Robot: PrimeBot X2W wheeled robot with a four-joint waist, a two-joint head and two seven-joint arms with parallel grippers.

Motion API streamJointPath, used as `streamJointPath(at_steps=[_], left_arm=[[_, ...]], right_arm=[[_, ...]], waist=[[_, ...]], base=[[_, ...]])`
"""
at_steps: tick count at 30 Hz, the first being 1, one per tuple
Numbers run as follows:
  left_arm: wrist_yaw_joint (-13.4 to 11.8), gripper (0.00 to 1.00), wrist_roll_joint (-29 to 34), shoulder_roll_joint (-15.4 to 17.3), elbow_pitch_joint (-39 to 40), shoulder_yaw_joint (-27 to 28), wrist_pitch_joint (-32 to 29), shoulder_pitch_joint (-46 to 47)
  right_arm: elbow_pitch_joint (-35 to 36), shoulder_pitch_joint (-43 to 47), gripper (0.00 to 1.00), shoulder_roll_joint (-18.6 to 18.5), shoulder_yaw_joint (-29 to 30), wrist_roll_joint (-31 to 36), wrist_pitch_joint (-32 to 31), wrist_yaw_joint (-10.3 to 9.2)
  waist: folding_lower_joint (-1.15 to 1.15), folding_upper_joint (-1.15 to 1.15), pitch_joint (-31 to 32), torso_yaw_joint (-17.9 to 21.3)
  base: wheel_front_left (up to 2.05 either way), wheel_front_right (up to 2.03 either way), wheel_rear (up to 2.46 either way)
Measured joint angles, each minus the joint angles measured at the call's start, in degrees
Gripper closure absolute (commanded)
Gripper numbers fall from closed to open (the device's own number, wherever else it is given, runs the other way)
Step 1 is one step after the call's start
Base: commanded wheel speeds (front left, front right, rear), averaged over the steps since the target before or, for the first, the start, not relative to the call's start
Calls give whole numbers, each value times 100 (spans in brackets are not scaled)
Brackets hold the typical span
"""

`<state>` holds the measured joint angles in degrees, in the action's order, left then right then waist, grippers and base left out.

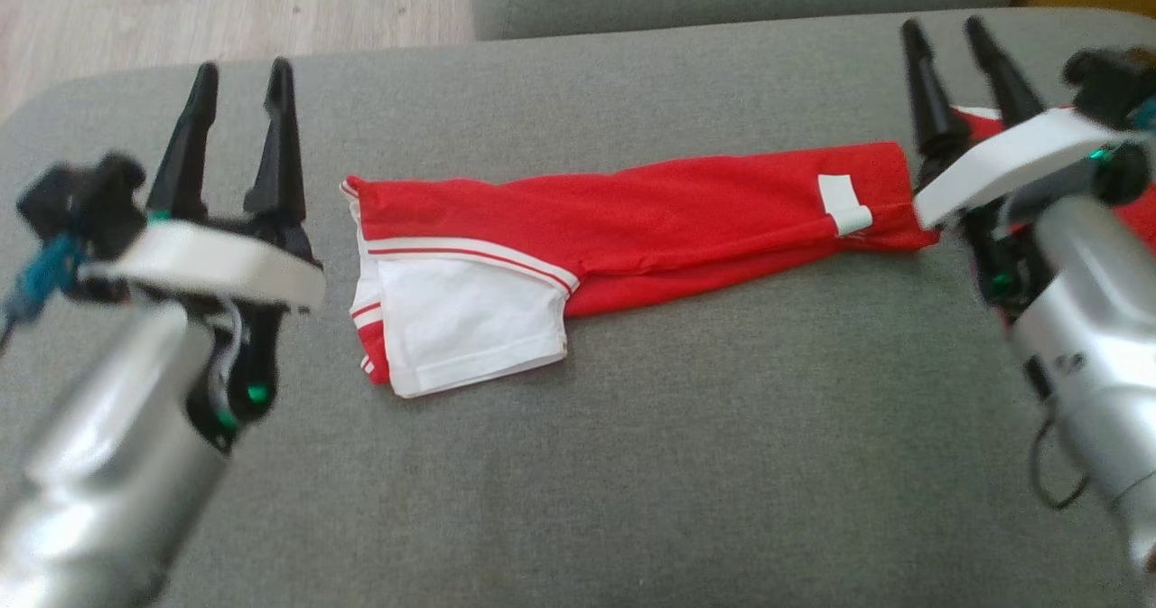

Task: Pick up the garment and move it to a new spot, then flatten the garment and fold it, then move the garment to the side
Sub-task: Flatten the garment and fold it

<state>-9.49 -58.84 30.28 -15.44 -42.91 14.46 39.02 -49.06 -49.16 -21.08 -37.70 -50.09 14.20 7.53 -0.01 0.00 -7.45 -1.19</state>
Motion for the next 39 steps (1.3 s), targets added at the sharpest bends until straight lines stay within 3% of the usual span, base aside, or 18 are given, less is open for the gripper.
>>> streamJointPath(at_steps=[5,10,14,21,28,39], left_arm=[[-46,0,910,-636,311,1259,24,-1252],[159,0,1728,-1158,167,1724,23,-2280],[400,0,2208,-1553,13,2103,23,-2585],[813,0,2736,-1945,-138,2580,23,-2604],[1199,0,3133,-2217,-357,2662,24,-2153],[1463,0,3374,-2482,-633,2700,23,-1681]], right_arm=[[583,676,0,543,1223,1073,2,0],[1000,1824,0,1252,2457,2305,11,0],[1195,2653,0,1640,2867,2996,12,0],[1382,2810,0,1733,3169,3455,-7,0],[1254,2109,0,1756,3841,3966,-519,0],[-12,1235,0,1757,5600,4580,-1180,0]], waist=[[0,0,126,61],[0,0,207,91],[0,0,225,89],[1,0,127,44],[1,0,-277,-96],[2,0,-756,-454]], base=[[0,0,0],[0,0,0],[0,0,0],[0,0,0],[0,0,0],[0,0,0]])
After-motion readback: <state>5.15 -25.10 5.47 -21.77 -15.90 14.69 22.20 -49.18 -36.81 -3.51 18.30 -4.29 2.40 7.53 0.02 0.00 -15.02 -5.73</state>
